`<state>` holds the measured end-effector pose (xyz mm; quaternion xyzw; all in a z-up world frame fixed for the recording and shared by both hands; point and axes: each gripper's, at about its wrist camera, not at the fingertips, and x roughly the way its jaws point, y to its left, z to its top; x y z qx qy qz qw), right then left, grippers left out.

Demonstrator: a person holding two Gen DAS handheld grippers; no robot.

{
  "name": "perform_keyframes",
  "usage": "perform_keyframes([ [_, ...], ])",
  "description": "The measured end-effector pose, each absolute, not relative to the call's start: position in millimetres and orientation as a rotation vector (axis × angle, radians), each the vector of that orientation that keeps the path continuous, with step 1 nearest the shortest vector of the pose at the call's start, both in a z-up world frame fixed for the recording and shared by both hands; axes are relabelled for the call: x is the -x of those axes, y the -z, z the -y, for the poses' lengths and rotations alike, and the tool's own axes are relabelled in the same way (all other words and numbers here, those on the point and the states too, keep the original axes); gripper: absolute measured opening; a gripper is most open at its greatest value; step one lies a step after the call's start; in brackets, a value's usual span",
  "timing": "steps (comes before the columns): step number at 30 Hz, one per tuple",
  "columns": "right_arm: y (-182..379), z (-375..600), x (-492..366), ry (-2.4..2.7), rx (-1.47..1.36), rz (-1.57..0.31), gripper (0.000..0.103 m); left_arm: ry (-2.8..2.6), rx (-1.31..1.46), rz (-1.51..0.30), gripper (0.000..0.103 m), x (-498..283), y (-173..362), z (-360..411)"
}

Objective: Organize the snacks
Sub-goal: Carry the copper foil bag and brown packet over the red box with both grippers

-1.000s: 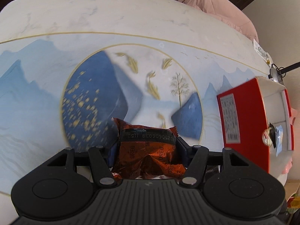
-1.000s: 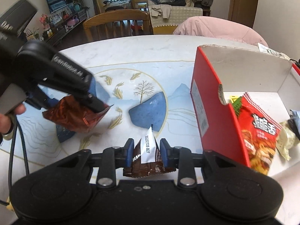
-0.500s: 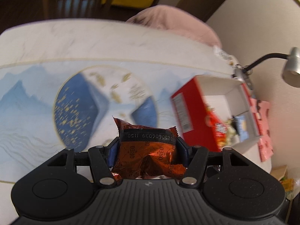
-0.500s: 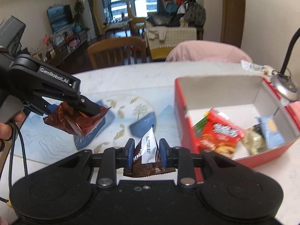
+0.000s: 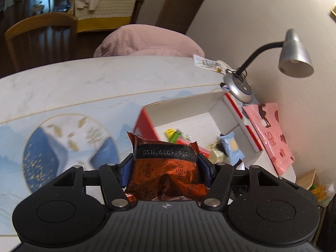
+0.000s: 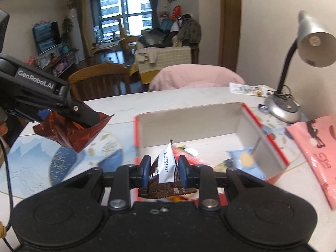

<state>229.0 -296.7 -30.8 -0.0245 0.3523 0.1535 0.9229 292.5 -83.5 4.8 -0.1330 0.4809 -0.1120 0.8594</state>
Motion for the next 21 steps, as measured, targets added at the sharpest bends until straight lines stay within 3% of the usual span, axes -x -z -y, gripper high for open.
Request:
perform_keyframes([
  [21,77,354,-298,-0.284,0.091,-0.828,0.027,0.285,0.081,-1.125,0.061,-354,60,195],
])
